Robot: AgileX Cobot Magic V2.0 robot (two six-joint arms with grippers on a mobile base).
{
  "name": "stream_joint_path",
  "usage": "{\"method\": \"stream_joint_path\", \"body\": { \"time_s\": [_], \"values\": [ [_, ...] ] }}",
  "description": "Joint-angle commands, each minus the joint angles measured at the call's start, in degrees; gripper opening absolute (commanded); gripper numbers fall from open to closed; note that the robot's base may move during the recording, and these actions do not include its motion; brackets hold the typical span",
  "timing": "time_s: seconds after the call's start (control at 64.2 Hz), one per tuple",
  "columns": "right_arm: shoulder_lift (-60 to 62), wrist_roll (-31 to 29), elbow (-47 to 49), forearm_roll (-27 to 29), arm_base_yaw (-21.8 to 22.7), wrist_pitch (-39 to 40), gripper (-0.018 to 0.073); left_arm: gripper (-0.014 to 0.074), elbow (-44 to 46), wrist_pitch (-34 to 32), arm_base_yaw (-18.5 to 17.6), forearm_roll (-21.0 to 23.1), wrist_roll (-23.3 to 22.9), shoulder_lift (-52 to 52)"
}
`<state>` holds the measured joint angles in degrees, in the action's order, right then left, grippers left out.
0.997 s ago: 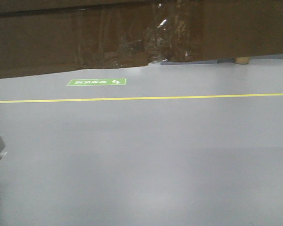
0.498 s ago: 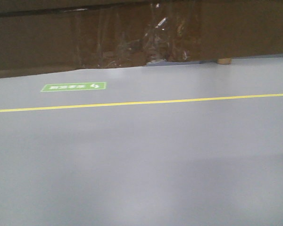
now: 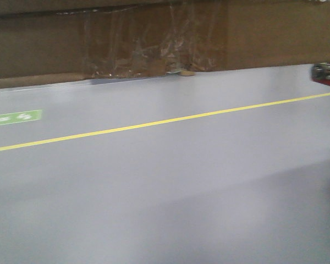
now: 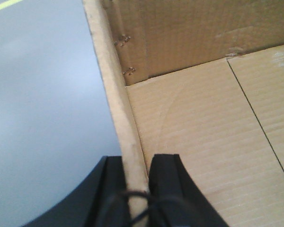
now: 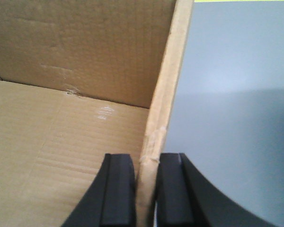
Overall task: Grab carton from right shelf to conveyor
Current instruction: 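Hold the carton with both grippers while the base turns away, then carry the carton over the grey conveyor belt with both grippers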
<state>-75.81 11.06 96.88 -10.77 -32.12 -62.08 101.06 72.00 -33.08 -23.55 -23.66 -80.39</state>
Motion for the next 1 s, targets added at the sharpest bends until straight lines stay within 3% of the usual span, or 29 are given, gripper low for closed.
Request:
{"method": "stream_joint_path", "body": {
  "time_s": [0.0, 0.981],
  "values": [
    [0.49, -1.06, 0.08, 3.41, -0.44, 4.65, -0.0068, -0.0020, 0.38, -4.61, -0.92, 2.35, 0.79, 0.52],
    [0.49, -1.06, 0.08, 3.83, -0.44, 4.89, -0.0068, -0.0020, 0.38, -4.61, -0.92, 2.22, 0.79, 0.52]
  ]
}}
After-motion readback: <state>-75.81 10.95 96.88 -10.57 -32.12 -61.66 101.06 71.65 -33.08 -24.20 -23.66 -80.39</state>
